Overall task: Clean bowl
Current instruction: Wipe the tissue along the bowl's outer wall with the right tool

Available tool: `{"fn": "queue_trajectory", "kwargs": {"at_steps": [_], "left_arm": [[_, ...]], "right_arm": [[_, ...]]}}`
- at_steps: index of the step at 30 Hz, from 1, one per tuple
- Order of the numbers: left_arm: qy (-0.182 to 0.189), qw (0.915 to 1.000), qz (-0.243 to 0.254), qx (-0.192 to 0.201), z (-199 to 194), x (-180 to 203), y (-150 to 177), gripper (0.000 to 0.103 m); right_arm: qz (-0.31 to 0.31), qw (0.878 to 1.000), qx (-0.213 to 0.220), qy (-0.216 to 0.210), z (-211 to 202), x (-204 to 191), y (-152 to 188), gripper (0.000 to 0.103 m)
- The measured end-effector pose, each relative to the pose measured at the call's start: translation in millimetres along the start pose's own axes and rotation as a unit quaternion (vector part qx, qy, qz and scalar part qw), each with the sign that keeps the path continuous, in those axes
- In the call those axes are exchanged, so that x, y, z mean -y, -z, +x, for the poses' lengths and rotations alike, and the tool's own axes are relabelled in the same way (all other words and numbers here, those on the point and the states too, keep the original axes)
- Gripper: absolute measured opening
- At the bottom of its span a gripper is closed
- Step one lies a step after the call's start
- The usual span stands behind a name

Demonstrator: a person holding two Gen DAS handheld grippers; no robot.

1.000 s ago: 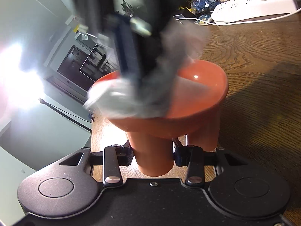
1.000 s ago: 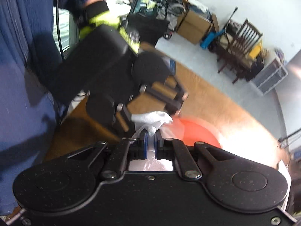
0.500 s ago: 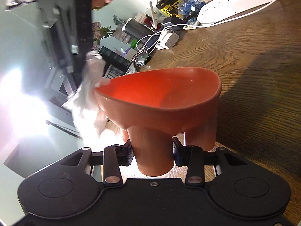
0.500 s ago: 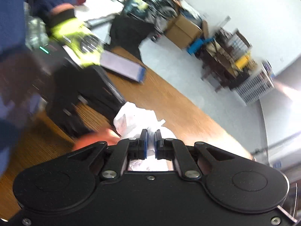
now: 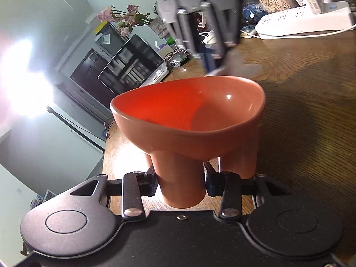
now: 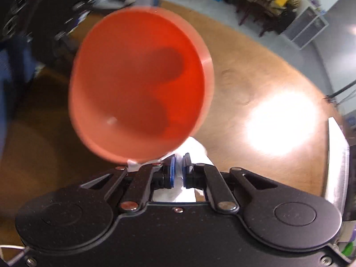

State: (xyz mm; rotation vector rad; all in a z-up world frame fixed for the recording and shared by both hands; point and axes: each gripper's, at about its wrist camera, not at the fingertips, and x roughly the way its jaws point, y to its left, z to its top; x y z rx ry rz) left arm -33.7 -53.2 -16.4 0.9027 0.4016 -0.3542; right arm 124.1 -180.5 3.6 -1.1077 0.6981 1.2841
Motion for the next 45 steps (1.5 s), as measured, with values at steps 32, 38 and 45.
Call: {"fn": "queue_trajectory", "kwargs": {"at_steps": [32,38,45], "left_arm": [[-0.002,1.0000,-0.006,-0.006,0,0,-5,0.040],[0.009,0.9987,-0.044,-0.023,3,-10,-1,0.040],[0.012,0.9986,-0.045,-0.026,5,-13,0,0.040]], "right_arm": [[-0.015,0.987,0.120,0.105,-37,23,-41,0.008],[-0.002,0.994,0.059,0.088,-6,30,-7,0.008],[-0.046,0.998,0.024,0.019,8,-8,11,0.008]]}}
